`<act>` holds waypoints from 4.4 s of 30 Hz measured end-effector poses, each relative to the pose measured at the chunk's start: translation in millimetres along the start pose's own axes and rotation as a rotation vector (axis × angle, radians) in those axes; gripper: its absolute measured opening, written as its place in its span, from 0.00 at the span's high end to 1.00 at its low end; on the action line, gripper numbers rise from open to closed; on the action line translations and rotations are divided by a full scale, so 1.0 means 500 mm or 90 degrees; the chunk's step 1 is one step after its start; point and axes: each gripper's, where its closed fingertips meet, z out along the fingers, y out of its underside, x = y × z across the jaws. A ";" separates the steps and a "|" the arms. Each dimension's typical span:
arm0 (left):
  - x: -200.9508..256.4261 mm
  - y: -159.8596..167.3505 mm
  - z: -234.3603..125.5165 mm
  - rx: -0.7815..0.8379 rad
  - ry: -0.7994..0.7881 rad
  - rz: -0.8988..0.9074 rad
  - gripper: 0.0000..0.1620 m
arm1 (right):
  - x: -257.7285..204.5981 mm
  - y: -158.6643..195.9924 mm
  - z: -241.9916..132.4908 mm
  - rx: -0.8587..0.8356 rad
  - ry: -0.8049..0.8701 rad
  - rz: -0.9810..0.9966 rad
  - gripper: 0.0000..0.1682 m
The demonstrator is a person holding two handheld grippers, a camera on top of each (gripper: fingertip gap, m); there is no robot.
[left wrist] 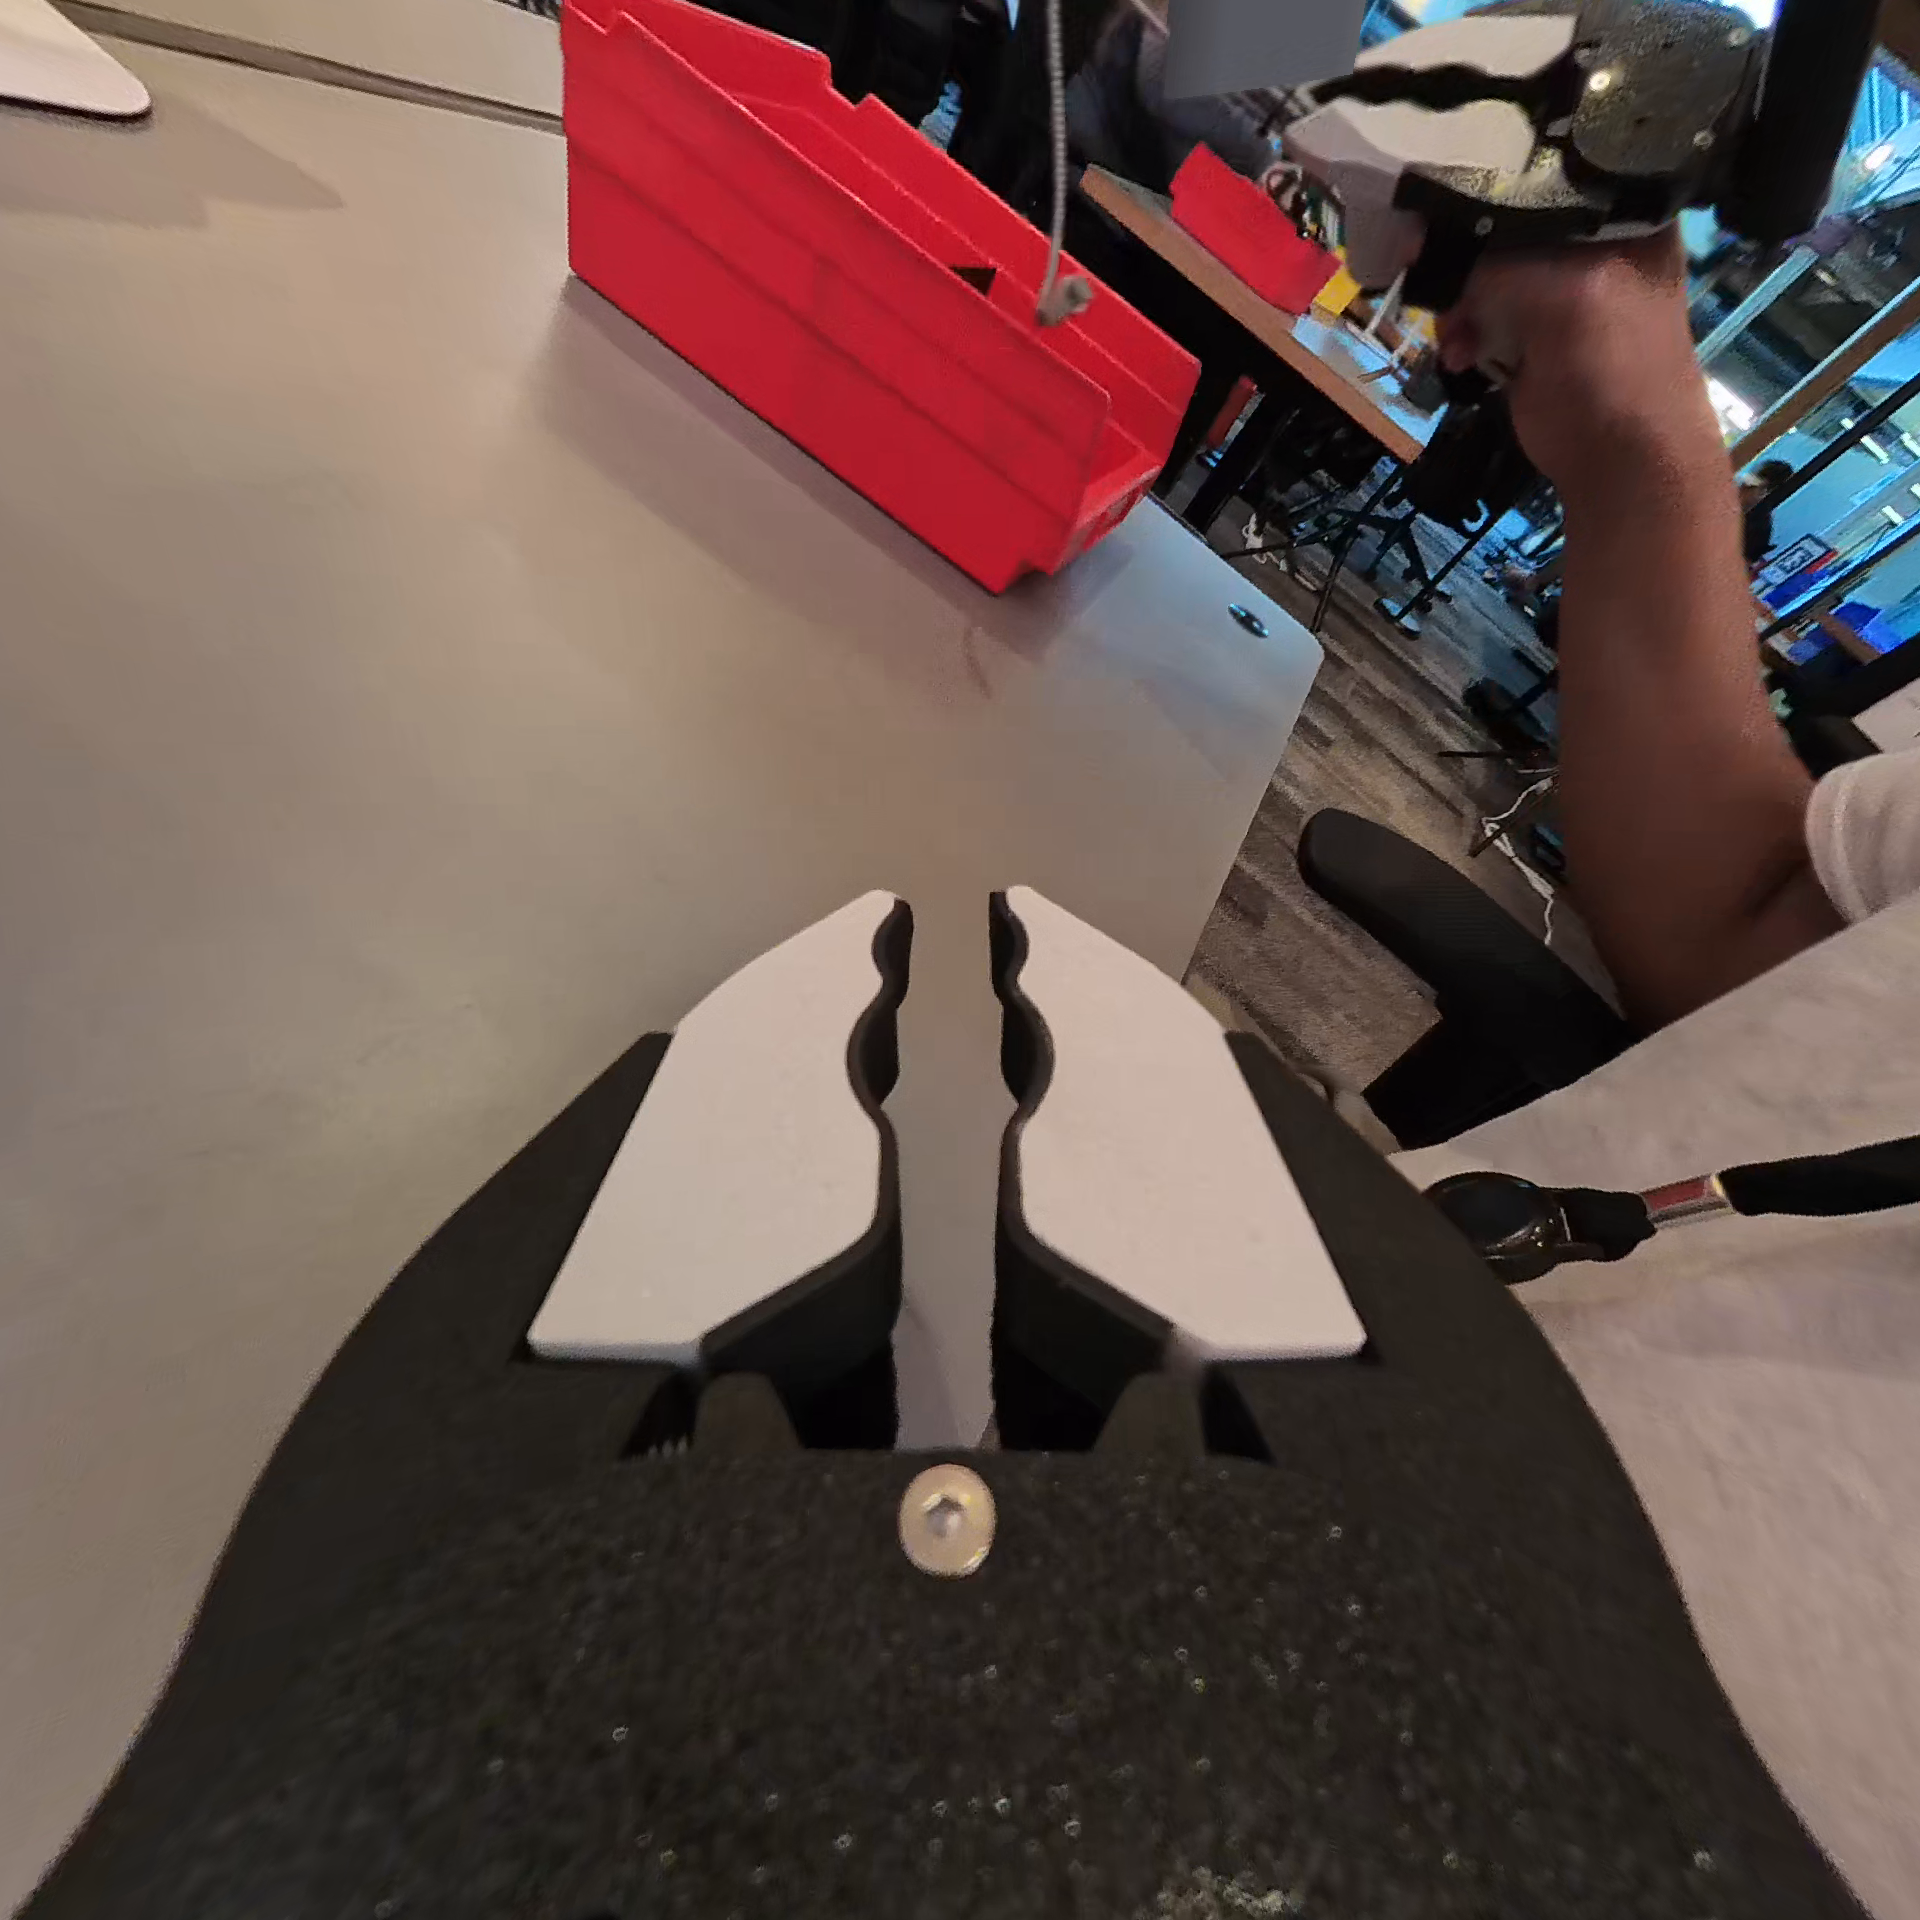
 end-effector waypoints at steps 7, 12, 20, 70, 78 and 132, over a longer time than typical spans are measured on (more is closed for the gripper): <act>0.001 0.002 0.010 -0.008 0.005 -0.012 0.91 | -0.002 0.146 0.072 -0.168 -0.154 0.030 0.95; 0.011 0.014 0.024 -0.030 -0.001 0.012 0.92 | -0.104 0.200 0.159 -0.331 -0.223 0.036 0.95; 0.026 0.028 0.026 -0.055 -0.003 0.053 0.92 | -0.224 0.151 0.226 -0.369 -0.387 0.267 0.92; -0.682 -0.366 -0.082 -0.184 -0.373 -0.061 0.76 | -0.560 -0.155 0.003 0.235 -0.495 0.308 0.96; -0.704 -0.360 -0.027 -0.156 -0.327 -0.087 0.82 | -0.540 -0.130 0.002 0.220 -0.488 0.338 0.96; 0.007 -0.338 0.109 0.217 0.145 -0.123 0.86 | -0.451 -0.338 0.010 0.489 -0.264 0.182 0.85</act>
